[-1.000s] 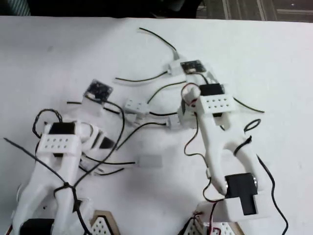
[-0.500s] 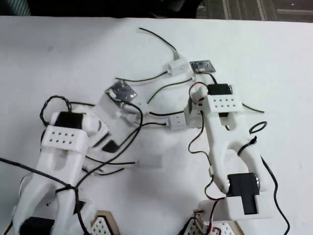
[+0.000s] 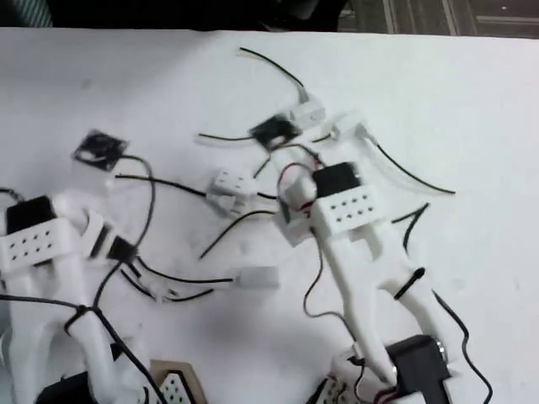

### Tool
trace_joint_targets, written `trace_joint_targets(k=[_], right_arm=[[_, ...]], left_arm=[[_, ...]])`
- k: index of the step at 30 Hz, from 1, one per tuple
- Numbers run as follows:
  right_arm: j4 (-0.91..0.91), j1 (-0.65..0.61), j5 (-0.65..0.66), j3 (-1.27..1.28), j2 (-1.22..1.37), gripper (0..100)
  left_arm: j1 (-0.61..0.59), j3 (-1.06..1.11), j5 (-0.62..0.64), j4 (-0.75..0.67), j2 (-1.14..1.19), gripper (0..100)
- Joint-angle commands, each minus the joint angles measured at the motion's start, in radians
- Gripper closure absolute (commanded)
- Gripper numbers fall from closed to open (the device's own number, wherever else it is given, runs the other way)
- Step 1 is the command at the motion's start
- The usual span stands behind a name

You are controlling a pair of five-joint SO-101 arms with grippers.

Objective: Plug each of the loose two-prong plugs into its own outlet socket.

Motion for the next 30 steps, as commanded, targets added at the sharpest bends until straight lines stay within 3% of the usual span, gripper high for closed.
trace_joint_targets(k=[1, 5, 10, 14, 22, 30], right_arm=[[-0.024, -0.051, 0.012, -0.006, -0.042, 95.2], [-0.039, -0.076, -0.003, -0.009, -0.041, 89.0], [-0.185, -0.153, -0.100, -0.006, -0.039, 88.4], [-0.214, -0.223, 0.094, -0.058, 0.031, 88.3], [-0.142, -0.259, 0.282, -0.353, 0.447, 88.2], [-0.087, -0.263, 0.362, -0.649, 0.737, 87.2]], left_arm=[[-0.070, 0.064, 0.000, -0.038, -0.033, 67], [-0.104, 0.160, 0.000, -0.123, -0.033, 67], [-0.108, 0.269, 0.002, -0.216, -0.033, 67], [-0.110, 0.325, 0.003, -0.259, -0.033, 67], [-0.108, 0.344, 0.075, -0.299, -0.024, 67], [-0.111, 0.368, 0.078, -0.321, -0.031, 67]])
